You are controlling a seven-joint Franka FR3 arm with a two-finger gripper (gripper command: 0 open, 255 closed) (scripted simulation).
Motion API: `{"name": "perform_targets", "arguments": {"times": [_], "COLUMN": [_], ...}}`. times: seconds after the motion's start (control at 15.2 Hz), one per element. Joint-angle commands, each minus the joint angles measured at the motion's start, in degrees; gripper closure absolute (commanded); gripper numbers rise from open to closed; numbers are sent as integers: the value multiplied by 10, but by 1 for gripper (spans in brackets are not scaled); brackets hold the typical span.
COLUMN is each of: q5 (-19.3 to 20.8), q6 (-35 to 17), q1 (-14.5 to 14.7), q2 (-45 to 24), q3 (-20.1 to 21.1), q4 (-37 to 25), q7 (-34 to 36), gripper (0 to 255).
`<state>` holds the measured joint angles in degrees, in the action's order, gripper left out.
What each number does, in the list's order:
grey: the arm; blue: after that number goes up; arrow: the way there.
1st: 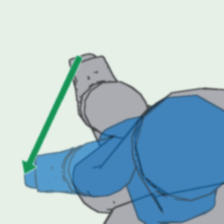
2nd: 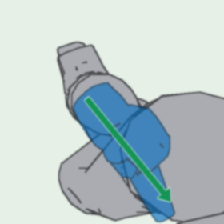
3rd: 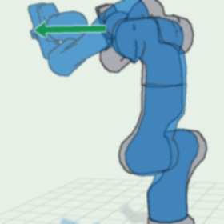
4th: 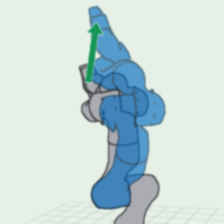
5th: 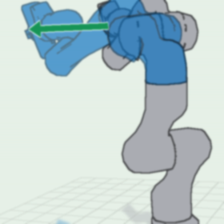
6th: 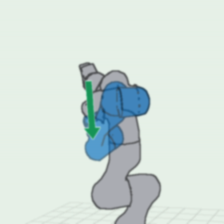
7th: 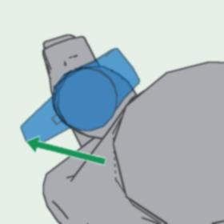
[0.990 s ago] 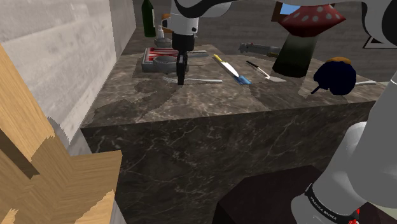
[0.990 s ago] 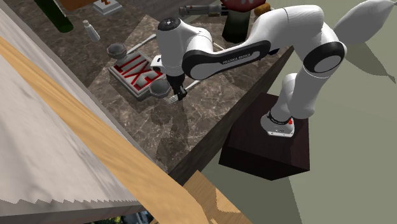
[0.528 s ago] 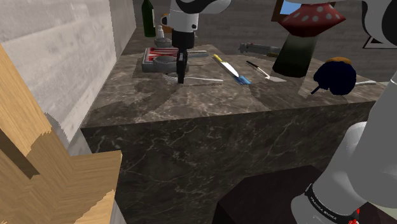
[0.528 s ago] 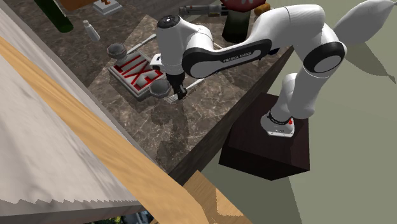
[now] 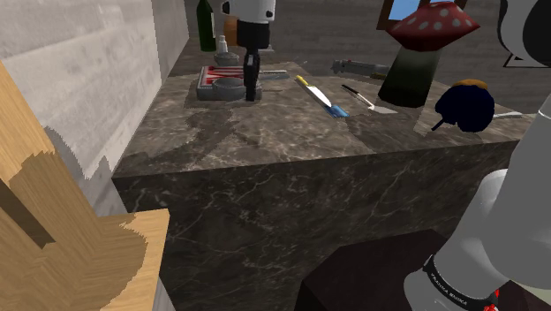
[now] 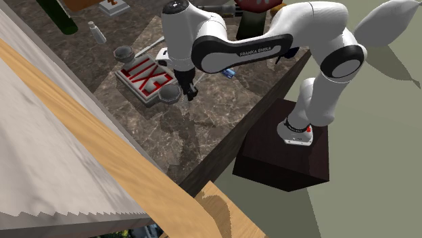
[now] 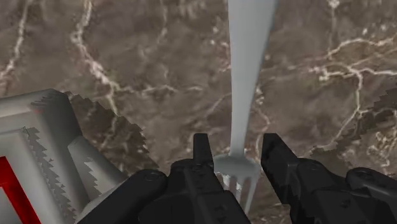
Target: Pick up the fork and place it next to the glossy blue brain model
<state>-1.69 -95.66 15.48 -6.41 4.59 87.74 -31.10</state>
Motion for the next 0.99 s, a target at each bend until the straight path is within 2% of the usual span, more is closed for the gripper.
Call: {"name": "perform_targets", "arguments": {"times": [0.0,0.92], "q5": [1,4], "q6": [17,146], "q1": [-1,2], "q2": [-2,-49], "q3": [-1,1], "q4": [-20,-196], "q7": [1,7], "gripper": [255,255]}}
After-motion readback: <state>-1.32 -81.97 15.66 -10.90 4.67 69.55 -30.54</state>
